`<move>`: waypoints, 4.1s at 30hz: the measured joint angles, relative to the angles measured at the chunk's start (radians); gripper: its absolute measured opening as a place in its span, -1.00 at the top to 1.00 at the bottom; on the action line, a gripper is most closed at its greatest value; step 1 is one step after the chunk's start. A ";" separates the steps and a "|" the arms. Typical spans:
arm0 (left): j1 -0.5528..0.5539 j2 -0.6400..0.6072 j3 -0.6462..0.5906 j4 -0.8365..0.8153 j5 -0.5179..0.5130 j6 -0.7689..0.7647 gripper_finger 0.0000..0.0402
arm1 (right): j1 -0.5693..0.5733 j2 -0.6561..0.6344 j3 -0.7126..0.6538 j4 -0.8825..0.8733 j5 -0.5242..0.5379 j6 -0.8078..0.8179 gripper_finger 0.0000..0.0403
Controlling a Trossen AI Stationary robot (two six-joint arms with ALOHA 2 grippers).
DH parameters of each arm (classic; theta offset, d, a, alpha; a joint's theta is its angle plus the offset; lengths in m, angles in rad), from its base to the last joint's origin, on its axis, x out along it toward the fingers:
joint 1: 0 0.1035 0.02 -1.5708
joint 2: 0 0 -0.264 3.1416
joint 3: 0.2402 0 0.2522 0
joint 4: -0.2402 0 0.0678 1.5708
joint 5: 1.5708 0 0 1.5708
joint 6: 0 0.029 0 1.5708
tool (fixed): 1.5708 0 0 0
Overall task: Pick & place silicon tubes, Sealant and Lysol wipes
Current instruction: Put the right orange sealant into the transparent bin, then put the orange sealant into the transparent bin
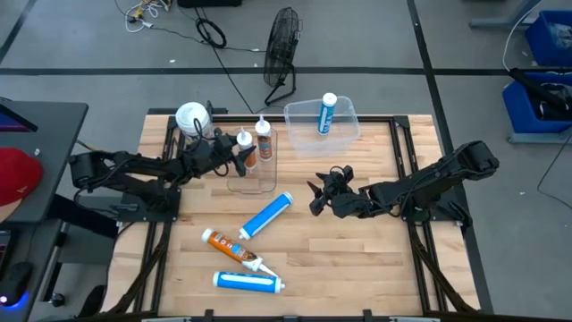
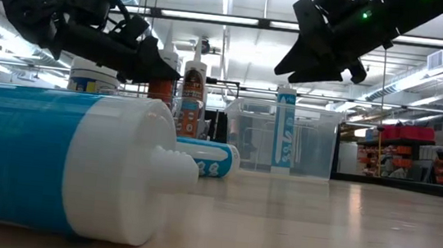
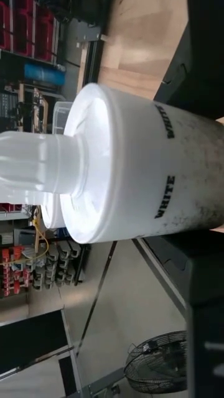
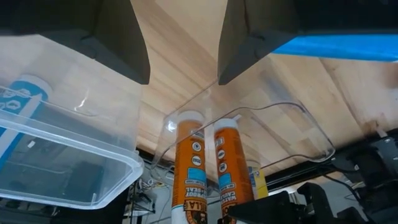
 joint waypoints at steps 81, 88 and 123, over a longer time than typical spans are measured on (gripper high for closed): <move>-0.243 -0.415 0.000 -0.104 -0.259 0.305 -0.91 | 0.003 0.000 0.000 0.019 -0.059 -0.022 0.04; -0.528 -0.534 0.000 -0.305 -0.354 0.394 -0.90 | 0.006 0.000 0.000 0.019 -0.074 -0.050 0.04; -0.957 -0.211 0.367 -1.641 0.110 -0.251 -0.83 | -0.001 0.000 0.001 0.039 -0.387 -0.026 -0.04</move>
